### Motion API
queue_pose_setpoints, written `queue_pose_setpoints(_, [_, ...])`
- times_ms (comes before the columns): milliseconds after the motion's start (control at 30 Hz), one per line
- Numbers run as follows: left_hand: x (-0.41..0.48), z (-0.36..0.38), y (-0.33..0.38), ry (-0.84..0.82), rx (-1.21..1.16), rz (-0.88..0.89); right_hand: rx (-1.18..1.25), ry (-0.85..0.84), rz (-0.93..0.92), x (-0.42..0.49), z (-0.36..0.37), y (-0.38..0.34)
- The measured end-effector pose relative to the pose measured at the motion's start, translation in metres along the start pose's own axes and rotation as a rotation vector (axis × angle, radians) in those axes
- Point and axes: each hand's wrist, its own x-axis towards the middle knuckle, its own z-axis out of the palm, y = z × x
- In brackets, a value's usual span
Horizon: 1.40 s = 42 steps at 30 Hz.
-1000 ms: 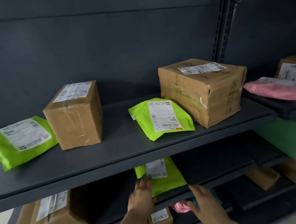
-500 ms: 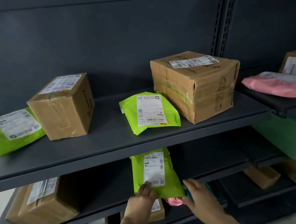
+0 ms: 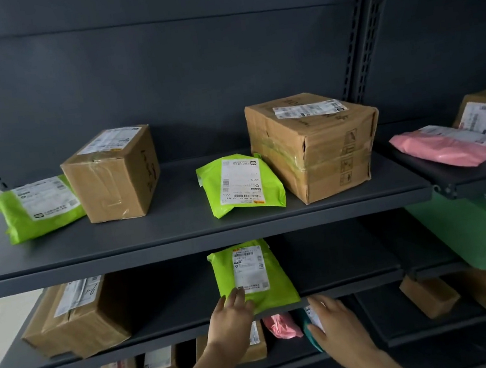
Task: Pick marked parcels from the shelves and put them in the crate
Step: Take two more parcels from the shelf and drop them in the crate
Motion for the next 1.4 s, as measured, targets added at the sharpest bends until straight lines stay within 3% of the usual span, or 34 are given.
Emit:
queue_pose_setpoints(200, [-0.037, 0.003, -0.037, 0.159, -0.068, -0.071, 0.008, -0.023, -0.084, 0.015, -0.006, -0.038])
queue_pose_setpoints(533, [-0.136, -0.017, -0.166, 0.357, -0.297, -0.632, 0.108, -0.081, -0.319, 0.046, 0.021, -0.183])
queue_pose_setpoints(700, [-0.148, -0.033, -0.222, 0.413, -0.626, -0.828, 0.228, -0.127, -0.342, 0.059, 0.038, -0.251])
queue_pose_setpoints(833, [-0.137, -0.034, -0.25, 0.352, -0.778, -0.806, 0.324, -0.186, -0.295, 0.077, 0.044, -0.295])
queue_pose_setpoints(1033, [-0.123, -0.031, -0.26, 0.266, -0.821, -0.598, 0.419, -0.202, -0.273, 0.095, 0.05, -0.334])
queue_pose_setpoints(1167, [-0.123, -0.029, -0.249, 0.282, -0.813, -0.511, 0.455, -0.081, -0.256, 0.089, 0.05, -0.328])
queue_pose_setpoints(1400, [-0.122, -0.024, -0.184, 0.324, -0.835, -0.315, 0.3, 0.17, -0.202, 0.042, 0.054, -0.262])
